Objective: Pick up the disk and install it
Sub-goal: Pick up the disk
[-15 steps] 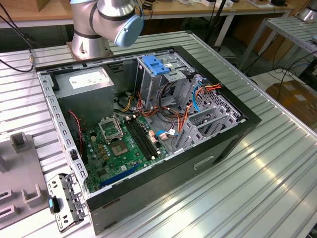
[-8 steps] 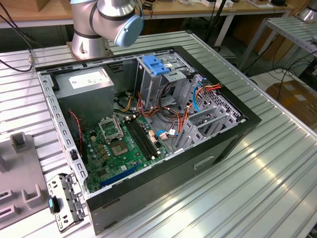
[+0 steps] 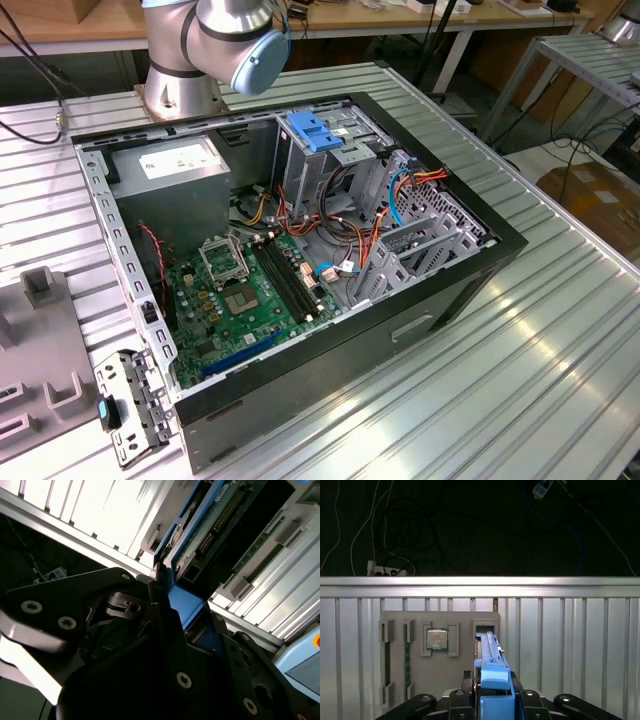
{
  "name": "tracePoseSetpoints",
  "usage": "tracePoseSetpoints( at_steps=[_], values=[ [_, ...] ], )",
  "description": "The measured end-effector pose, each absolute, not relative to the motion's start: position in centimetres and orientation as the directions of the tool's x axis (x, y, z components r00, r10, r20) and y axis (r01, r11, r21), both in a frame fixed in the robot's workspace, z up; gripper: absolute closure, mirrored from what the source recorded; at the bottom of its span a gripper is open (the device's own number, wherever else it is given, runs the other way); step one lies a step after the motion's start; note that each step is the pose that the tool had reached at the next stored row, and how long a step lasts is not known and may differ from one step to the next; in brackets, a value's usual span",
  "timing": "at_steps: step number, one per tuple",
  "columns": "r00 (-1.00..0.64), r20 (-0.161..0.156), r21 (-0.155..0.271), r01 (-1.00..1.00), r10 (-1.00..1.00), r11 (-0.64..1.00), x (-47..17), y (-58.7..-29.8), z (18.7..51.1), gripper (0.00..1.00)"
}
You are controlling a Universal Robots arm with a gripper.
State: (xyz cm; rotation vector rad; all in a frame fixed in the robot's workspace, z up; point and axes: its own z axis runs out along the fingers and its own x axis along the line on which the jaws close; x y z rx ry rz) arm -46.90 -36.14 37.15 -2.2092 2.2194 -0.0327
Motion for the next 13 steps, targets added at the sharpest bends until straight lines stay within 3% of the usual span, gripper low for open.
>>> tracePoseSetpoints(
  at_steps=[13],
  values=[
    [-0.005, 0.008, -0.022, -1.000, -1.000, 0.005, -46.90, -36.14, 38.10, 0.63]
  ],
)
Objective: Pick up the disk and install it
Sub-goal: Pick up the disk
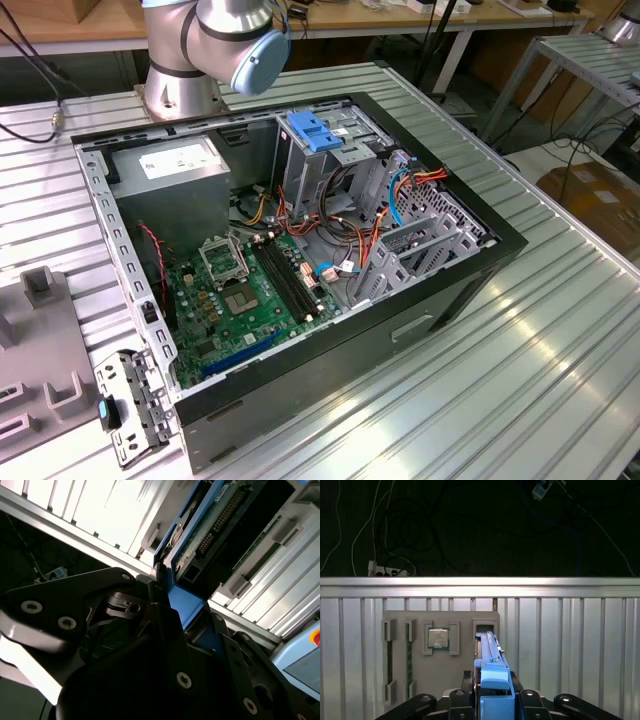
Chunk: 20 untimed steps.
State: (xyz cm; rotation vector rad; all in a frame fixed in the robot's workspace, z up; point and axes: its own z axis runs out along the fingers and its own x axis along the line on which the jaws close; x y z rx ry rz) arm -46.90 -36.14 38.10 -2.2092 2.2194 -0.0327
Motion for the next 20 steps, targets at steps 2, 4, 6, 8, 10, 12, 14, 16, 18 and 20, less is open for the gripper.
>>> tracePoseSetpoints(
  at_steps=[2, 4, 6, 8, 10, 12, 14, 16, 18, 20],
  values=[
    [-0.005, 0.008, -0.022, -1.000, -1.000, 0.005, -46.9, -36.1, 38.2, 0.63],
    [-0.005, 0.008, -0.022, -1.000, -1.000, 0.005, -46.9, -36.1, 38.5, 0.63],
    [-0.005, 0.008, -0.022, -1.000, -1.000, 0.005, -46.9, -36.1, 38.7, 0.63],
    [-0.005, 0.008, -0.022, -1.000, -1.000, 0.005, -46.9, -36.1, 38.9, 0.63],
    [-0.005, 0.008, -0.022, -1.000, -1.000, 0.005, -46.9, -36.1, 39.1, 0.63],
    [-0.005, 0.008, -0.022, -1.000, -1.000, 0.004, -46.9, -36.1, 39.3, 0.63],
    [-0.005, 0.008, -0.022, -1.000, -1.000, 0.005, -46.9, -36.1, 39.4, 0.63],
    [-0.005, 0.008, -0.022, -1.000, -1.000, 0.005, -46.9, -36.1, 39.6, 0.63],
    [-0.005, 0.008, -0.022, -1.000, -1.000, 0.005, -46.9, -36.1, 39.8, 0.63],
    [-0.005, 0.008, -0.022, -1.000, -1.000, 0.005, -46.9, -36.1, 40.0, 0.63]
  ],
)
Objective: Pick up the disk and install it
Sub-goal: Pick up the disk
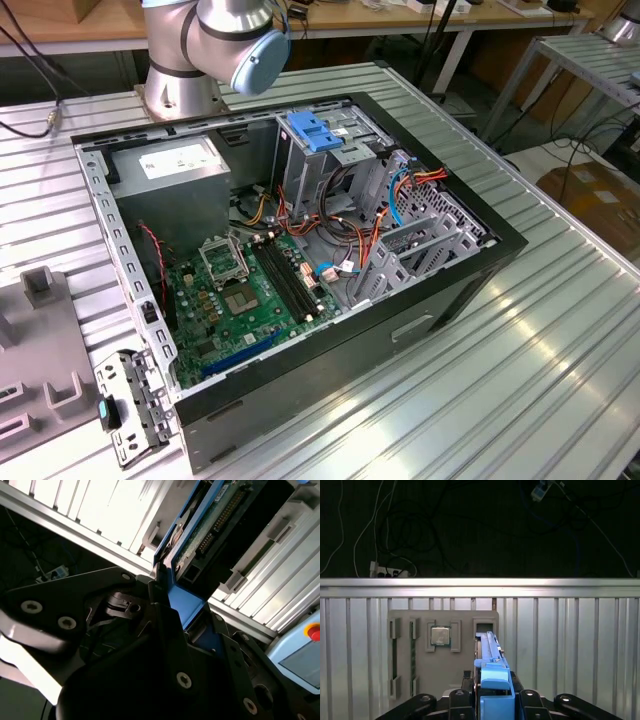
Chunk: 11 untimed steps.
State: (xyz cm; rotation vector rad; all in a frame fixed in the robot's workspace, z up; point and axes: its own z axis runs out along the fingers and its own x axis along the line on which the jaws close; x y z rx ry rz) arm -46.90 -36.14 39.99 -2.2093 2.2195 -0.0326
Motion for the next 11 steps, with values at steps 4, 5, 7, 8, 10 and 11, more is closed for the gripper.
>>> tracePoseSetpoints(
  at_steps=[4, 5, 7, 8, 10, 11],
  values=[
    [-0.005, 0.008, -0.022, -1.000, -1.000, 0.005, -46.90, -36.14, 40.40, 0.63],
    [-0.005, 0.008, -0.022, -1.000, -1.000, 0.005, -46.90, -36.14, 40.46, 0.63],
    [-0.005, 0.008, -0.022, -1.000, -1.000, 0.005, -46.90, -36.14, 40.59, 0.63],
    [-0.005, 0.008, -0.022, -1.000, -1.000, 0.005, -46.90, -36.14, 40.70, 0.63],
    [-0.005, 0.008, -0.022, -1.000, -1.000, 0.005, -46.90, -36.14, 40.84, 0.63],
    [-0.005, 0.008, -0.022, -1.000, -1.000, 0.005, -46.90, -36.14, 40.90, 0.63]
  ],
)
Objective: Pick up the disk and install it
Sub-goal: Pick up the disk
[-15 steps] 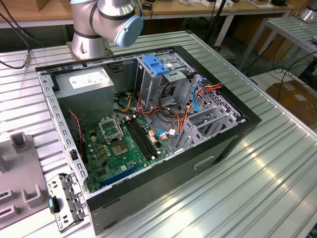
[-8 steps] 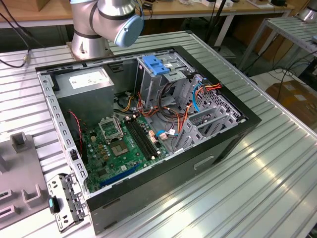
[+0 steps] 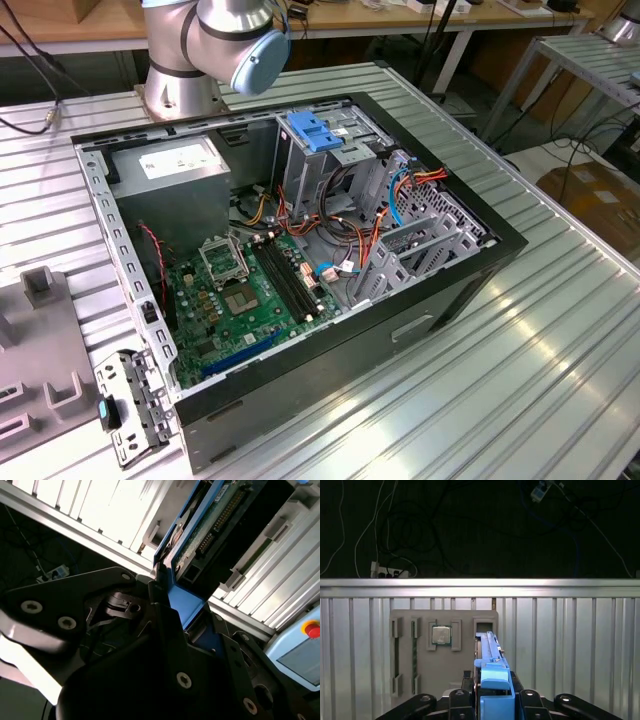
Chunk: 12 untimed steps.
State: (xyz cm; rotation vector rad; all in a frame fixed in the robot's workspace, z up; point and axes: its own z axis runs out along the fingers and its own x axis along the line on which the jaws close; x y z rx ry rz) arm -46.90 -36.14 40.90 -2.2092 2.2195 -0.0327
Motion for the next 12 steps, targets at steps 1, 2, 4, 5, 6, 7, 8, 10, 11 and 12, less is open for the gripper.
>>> tracePoseSetpoints(
  at_steps=[1, 2, 4, 5, 6, 7, 8, 10, 11, 12],
  values=[
    [-0.005, 0.008, -0.022, -1.000, -1.000, 0.005, -46.90, -36.14, 40.98, 0.63],
    [-0.005, 0.008, -0.022, -1.000, -1.000, 0.004, -46.90, -36.14, 41.07, 0.63],
    [-0.005, 0.008, -0.022, -1.000, -1.000, 0.005, -46.90, -36.14, 41.25, 0.63],
    [-0.005, 0.008, -0.022, -1.000, -1.000, 0.005, -46.90, -36.14, 41.31, 0.63],
    [-0.005, 0.008, -0.022, -1.000, -1.000, 0.005, -46.90, -36.14, 41.37, 0.63],
    [-0.005, 0.008, -0.022, -1.000, -1.000, 0.005, -46.90, -36.14, 41.45, 0.63],
    [-0.005, 0.008, -0.022, -1.000, -1.000, 0.005, -46.90, -36.14, 41.52, 0.63],
    [-0.005, 0.008, -0.022, -1.000, -1.000, 0.005, -46.90, -36.14, 41.62, 0.63],
    [-0.005, 0.008, -0.022, -1.000, -1.000, 0.005, -46.90, -36.14, 41.71, 0.63],
    [-0.005, 0.008, -0.021, -1.000, -1.000, 0.005, -46.90, -36.14, 41.81, 0.63]
  ],
)
